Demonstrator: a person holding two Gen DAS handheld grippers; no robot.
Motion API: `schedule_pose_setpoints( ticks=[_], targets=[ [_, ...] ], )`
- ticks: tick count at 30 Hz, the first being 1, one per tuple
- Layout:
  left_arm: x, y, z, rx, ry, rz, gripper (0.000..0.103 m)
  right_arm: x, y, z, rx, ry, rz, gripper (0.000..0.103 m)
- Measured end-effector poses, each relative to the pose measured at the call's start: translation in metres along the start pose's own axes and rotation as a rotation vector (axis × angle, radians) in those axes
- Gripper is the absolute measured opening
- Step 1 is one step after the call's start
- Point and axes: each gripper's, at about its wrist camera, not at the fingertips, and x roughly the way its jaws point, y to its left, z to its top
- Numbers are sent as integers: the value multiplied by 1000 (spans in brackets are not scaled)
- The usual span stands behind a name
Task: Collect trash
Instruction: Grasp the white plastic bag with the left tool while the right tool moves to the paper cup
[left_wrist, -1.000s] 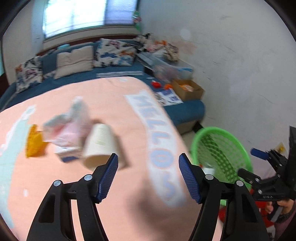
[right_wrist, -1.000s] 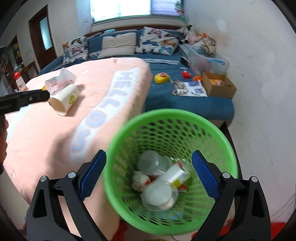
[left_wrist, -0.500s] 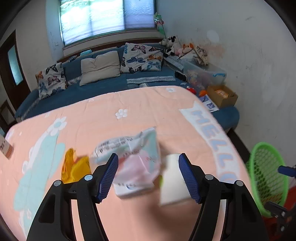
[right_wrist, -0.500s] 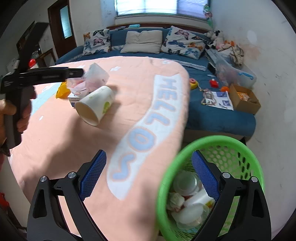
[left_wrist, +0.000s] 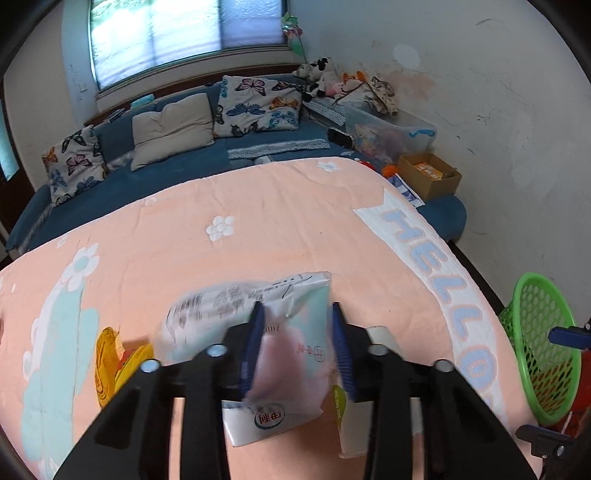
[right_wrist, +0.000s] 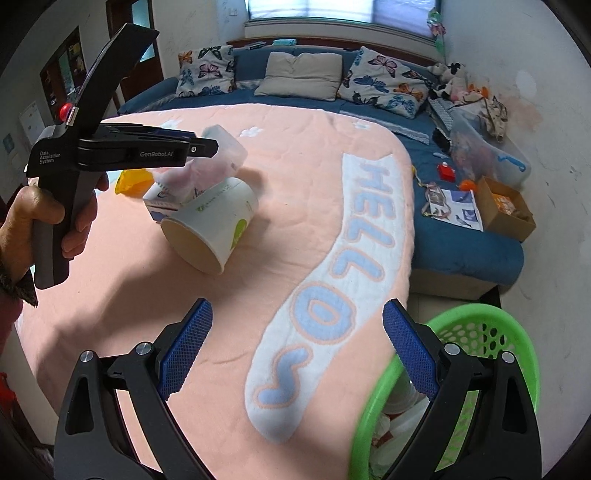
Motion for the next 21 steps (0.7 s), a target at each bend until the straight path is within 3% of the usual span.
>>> schedule_pose_setpoints(
  ticks=[1, 3, 11, 21],
  targets=[
    [1, 0, -1, 2, 5, -8, 10, 1, 2, 0, -1, 1, 1, 93],
    [1, 2, -4, 3, 6, -17, 3, 3, 6, 2, -6, 3, 3, 93],
    [-26, 16, -6, -32, -60, -22, 1, 9, 15, 19, -8, -4, 42, 93],
    [-77, 38, -4, -76, -152, -1, 1, 33, 35, 55, 62, 17, 158, 89]
  ],
)
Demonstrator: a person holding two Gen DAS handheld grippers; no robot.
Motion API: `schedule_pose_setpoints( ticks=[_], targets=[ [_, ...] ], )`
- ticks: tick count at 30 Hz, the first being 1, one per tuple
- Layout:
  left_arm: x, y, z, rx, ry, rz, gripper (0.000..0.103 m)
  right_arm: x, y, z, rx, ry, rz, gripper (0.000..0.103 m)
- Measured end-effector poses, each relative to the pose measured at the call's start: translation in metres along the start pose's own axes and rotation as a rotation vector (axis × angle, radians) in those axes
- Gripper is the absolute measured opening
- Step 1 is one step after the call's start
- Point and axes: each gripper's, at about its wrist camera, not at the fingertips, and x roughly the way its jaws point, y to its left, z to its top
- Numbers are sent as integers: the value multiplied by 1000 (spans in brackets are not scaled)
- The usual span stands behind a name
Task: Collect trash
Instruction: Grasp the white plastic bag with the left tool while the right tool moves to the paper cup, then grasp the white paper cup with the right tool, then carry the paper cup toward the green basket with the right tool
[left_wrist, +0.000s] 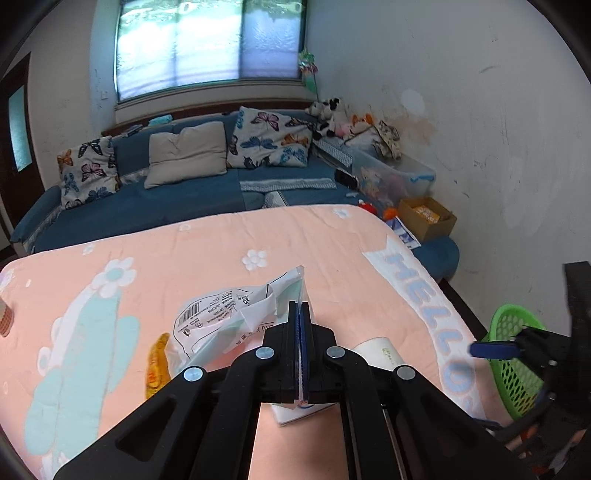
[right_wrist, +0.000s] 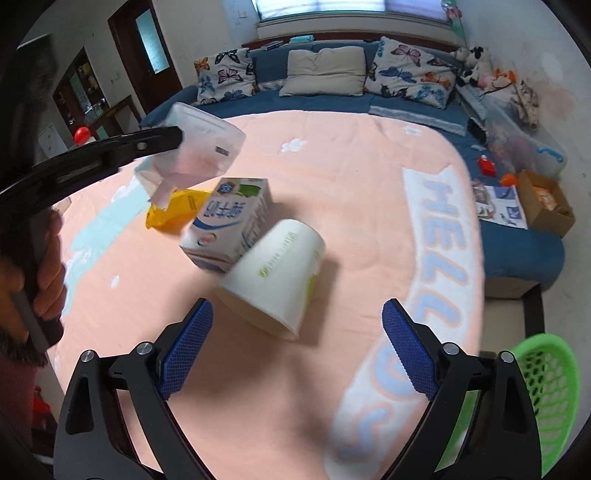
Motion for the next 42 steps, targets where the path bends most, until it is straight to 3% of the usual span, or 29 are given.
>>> schedule_pose_setpoints(
  ticks=[11, 24, 27, 42],
  targets=[
    [-29, 22, -12, -17, -23, 18, 1, 44, 9, 30, 70, 77, 40, 85],
    [-54, 34, -33, -44, -36, 34, 1, 82, -3, 18, 203, 195, 139, 77],
    [-61, 35, -37, -49, -44, 34, 1, 75, 0, 17, 188, 187, 127, 72],
    [-97, 25, -57, -64, -70, 43, 1, 17, 23, -3, 74, 106, 83, 70]
  ],
)
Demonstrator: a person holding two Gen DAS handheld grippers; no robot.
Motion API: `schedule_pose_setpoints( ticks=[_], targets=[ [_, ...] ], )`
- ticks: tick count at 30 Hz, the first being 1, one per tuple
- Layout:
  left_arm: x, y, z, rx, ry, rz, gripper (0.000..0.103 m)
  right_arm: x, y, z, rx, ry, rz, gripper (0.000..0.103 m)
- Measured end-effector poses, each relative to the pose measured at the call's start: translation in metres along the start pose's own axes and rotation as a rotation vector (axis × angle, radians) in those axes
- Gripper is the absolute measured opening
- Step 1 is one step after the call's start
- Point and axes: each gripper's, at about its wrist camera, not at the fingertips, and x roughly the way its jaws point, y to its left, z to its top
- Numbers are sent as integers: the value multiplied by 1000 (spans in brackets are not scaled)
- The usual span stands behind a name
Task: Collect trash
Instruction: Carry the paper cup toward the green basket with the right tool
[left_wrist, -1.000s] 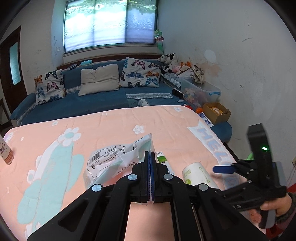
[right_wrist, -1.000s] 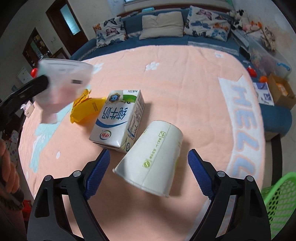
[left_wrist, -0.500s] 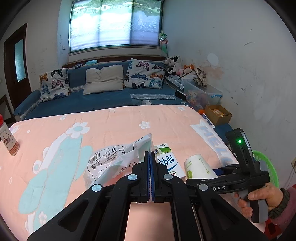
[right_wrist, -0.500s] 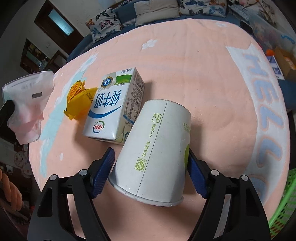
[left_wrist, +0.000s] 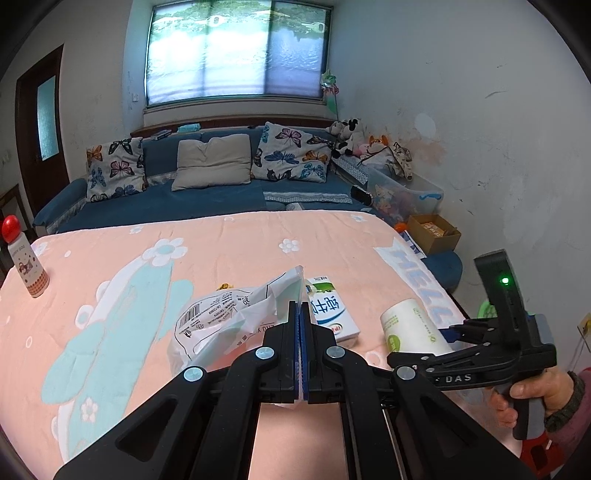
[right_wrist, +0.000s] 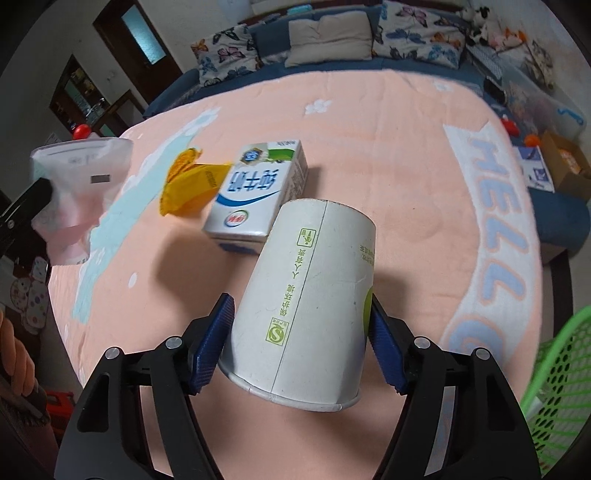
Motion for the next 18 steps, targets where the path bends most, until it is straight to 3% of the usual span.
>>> schedule_pose_setpoints(
  ticks=[10, 18],
  targets=[
    [-30, -36, -16, 23, -27, -46, 1, -51, 0, -35, -58, -76, -37, 70],
    [-38, -78, -25, 52, -35, -115, 1, -89, -30, -69, -35, -118, -82, 71]
  ],
)
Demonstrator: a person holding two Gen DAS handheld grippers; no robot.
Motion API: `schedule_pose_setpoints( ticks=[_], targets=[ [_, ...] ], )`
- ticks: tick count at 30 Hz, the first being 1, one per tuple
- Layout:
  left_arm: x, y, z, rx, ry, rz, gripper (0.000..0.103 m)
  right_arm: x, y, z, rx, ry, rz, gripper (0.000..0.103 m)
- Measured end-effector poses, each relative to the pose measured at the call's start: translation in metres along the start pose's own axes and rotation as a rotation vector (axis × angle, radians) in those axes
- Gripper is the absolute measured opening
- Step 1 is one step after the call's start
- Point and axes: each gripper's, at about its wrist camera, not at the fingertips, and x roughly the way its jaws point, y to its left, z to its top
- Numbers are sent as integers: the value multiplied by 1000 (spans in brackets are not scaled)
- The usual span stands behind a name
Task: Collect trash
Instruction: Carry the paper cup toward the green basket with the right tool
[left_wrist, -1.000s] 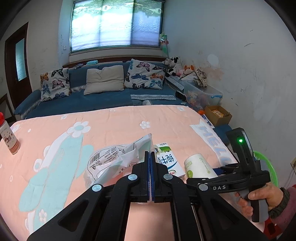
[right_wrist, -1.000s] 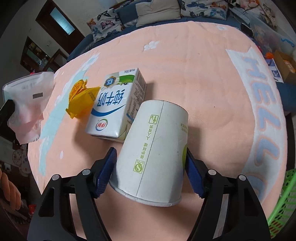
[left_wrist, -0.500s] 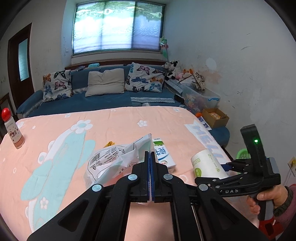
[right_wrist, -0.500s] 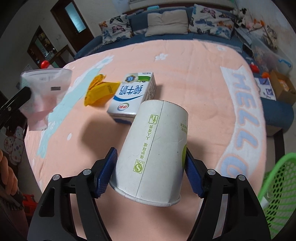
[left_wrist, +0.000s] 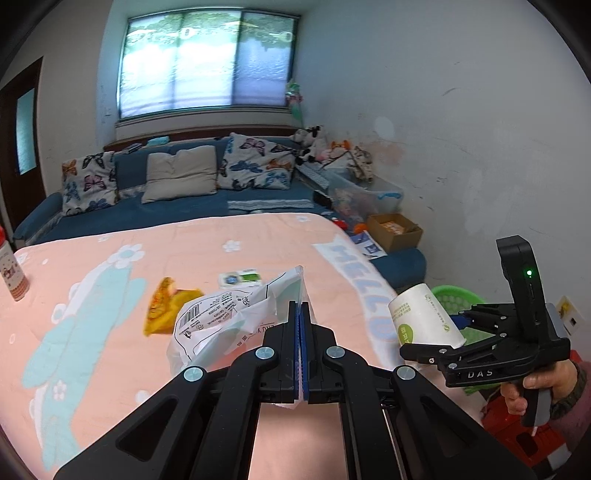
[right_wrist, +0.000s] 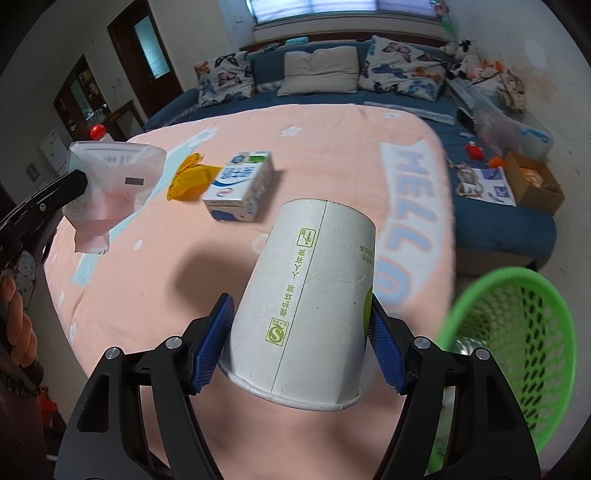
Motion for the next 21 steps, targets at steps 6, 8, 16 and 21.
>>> schedule_pose_setpoints(
  ticks=[6, 8, 16, 21],
  targets=[
    [11, -37, -3, 27, 10, -60, 1, -24, -39, -25, 41, -15, -75, 71],
    [15, -48, -4, 36, 15, -77, 1, -30, -54, -32, 60, -16, -98, 71],
    [37, -92, -7, 62, 43, -152, 1, -55, -106, -56, 124, -28, -207, 71],
    [53, -120, -7, 83, 67, -192, 1, -60, -128, -69, 147, -25, -258, 71]
  ],
)
